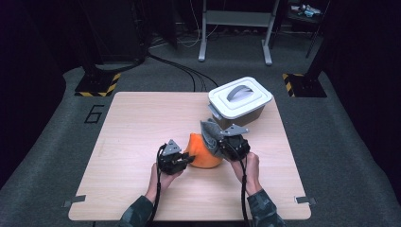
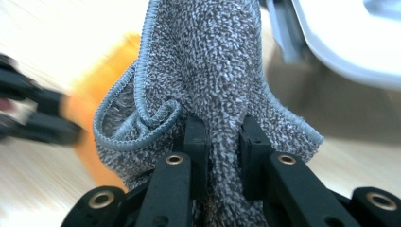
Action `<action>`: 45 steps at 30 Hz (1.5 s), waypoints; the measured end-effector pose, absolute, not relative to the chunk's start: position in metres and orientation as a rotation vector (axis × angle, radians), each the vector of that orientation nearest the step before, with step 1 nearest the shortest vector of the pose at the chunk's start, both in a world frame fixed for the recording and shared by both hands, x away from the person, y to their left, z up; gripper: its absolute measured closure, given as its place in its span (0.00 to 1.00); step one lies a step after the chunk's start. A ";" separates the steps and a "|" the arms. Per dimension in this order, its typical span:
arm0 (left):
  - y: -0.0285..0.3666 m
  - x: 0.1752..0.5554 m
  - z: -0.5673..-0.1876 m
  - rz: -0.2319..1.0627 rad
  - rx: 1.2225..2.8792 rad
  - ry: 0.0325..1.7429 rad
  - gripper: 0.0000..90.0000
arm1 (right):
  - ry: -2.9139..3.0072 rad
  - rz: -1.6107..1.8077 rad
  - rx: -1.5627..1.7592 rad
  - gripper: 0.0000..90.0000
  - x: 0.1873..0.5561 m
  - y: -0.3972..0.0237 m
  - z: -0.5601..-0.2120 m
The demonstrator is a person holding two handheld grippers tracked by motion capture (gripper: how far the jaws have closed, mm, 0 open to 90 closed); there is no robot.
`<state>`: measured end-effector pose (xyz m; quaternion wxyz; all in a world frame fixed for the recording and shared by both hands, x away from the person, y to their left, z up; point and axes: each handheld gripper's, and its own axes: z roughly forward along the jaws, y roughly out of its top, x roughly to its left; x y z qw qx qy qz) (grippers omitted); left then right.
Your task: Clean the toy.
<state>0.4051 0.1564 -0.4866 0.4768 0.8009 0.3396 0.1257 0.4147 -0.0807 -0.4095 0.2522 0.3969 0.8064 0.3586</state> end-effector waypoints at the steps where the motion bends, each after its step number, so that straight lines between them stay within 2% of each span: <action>1: 0.155 0.405 -0.486 0.321 1.958 0.826 0.83 | 2.218 0.987 1.041 0.86 0.414 -0.071 -0.403; 6: 0.155 0.404 -0.486 0.321 1.964 0.825 0.83 | 2.292 0.935 0.998 0.86 0.418 -0.043 -0.404; 11: 0.155 0.404 -0.488 0.318 1.949 0.838 0.83 | 2.297 0.934 1.018 0.86 0.427 -0.046 -0.416; 13: 0.155 0.404 -0.487 0.318 1.949 0.845 0.76 | 2.303 0.924 1.029 0.86 0.426 -0.047 -0.418; 15: 0.154 0.404 -0.487 0.318 1.943 0.855 0.64 | 2.303 0.919 1.032 0.86 0.426 -0.048 -0.419; 17: 0.154 0.406 -0.487 0.314 1.942 0.848 0.63 | 2.302 0.913 1.025 0.86 0.427 -0.050 -0.422; 20: 0.153 0.407 -0.488 0.312 1.940 0.845 0.72 | 2.298 0.921 1.039 0.86 0.426 -0.050 -0.423; 21: 0.153 0.407 -0.488 0.318 1.938 0.839 0.72 | 2.294 0.924 1.046 0.86 0.426 -0.050 -0.423; 23: 0.152 0.407 -0.488 0.322 1.942 0.842 0.80 | 2.299 0.922 1.030 0.86 0.427 -0.051 -0.424; 25: 0.151 0.406 -0.487 0.316 1.947 0.850 0.82 | 2.291 0.925 1.049 0.86 0.426 -0.050 -0.423; 31: 0.152 0.408 -0.485 0.331 1.942 0.856 0.84 | 2.258 0.989 1.009 0.86 0.415 -0.047 -0.406; 37: 0.151 0.408 -0.486 0.324 1.939 0.866 0.85 | 2.283 0.938 1.025 0.86 0.421 -0.044 -0.421; 45: 0.151 0.409 -0.486 0.327 1.936 0.872 0.87 | 2.282 0.937 1.022 0.86 0.422 -0.048 -0.423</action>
